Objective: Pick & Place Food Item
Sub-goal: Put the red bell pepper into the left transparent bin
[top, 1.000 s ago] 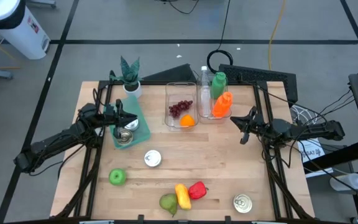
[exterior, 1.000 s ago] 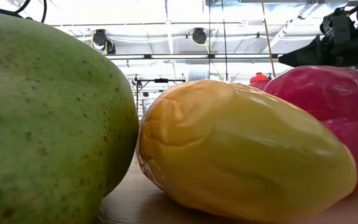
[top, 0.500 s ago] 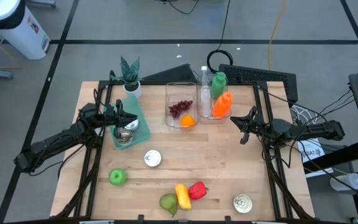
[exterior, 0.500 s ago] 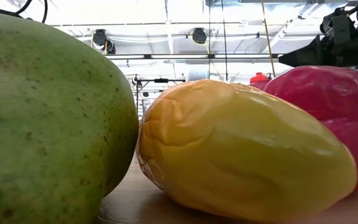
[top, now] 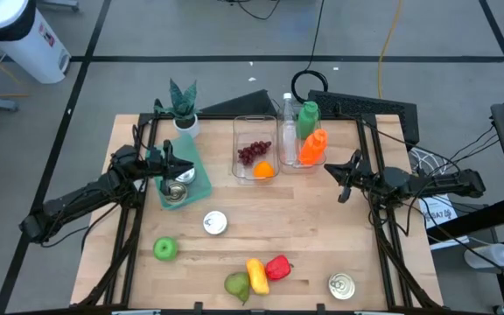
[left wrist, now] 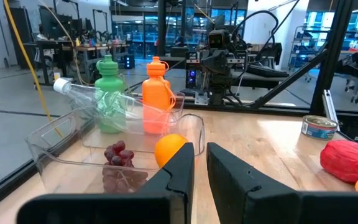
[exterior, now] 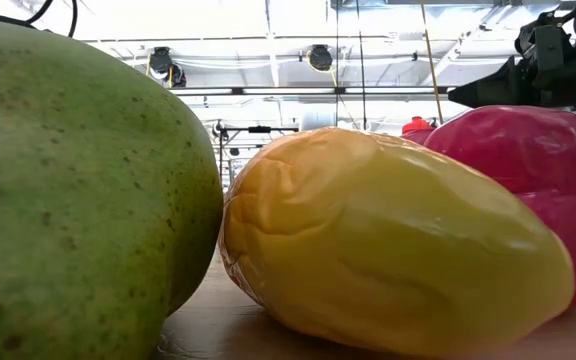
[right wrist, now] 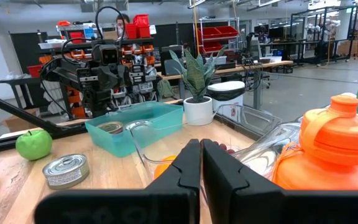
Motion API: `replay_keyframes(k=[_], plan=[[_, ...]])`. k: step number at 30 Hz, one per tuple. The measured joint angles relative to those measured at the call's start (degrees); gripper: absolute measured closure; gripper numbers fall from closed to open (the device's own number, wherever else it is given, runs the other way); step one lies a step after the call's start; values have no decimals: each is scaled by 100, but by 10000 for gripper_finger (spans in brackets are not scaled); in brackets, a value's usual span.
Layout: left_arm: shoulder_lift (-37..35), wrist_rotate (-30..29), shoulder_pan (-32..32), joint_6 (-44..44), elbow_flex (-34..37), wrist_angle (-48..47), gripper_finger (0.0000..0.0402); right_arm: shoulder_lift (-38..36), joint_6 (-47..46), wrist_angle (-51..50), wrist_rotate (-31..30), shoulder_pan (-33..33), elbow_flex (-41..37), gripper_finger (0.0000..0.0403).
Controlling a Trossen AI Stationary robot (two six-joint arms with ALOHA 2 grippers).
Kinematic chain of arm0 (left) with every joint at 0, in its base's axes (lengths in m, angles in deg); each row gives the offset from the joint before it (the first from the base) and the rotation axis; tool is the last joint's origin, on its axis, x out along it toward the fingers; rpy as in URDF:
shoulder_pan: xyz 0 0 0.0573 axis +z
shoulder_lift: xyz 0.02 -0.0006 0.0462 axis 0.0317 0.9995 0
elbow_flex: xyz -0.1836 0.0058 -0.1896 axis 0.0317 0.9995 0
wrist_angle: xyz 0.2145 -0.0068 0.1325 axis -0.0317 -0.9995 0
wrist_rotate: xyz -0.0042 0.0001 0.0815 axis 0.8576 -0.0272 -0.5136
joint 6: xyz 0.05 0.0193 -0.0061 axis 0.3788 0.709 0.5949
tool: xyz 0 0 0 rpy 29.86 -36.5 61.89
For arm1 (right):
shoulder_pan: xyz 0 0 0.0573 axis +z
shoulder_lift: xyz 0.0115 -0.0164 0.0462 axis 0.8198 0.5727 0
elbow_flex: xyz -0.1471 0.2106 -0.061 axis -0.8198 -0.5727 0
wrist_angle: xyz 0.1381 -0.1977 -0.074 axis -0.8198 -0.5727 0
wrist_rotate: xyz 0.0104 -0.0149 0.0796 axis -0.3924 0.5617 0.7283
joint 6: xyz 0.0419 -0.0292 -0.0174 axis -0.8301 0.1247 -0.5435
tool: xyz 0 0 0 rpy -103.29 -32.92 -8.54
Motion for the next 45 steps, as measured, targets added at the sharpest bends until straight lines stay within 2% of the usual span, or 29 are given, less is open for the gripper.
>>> replay_keyframes(k=[6,17,22,26,29,32,38,40,45], plan=[[0,1,0,-1,0,0,350,0,-1,14,-1,0,-4,395],[0,-1,0,36,0,2,350,12,-201,822,3,1,-4,395],[0,-1,0,34,0,4,350,12,-191,844,-7,1,-4,395],[0,-2,0,34,0,4,350,55,221,1273,-149,-43,0,394],[2,-11,0,34,-1,5,350,151,469,1542,647,-49,166,388],[3,-79,0,30,-2,4,350,577,605,1323,1345,25,516,367],[7,-158,0,27,-2,-9,350,2301,1030,750,1328,598,1982,323],[7,-159,0,21,-4,-14,350,3007,1019,277,1224,854,2549,309],[7,-152,-2,19,-4,-85,350,4652,1149,-1158,305,1529,3964,257]])
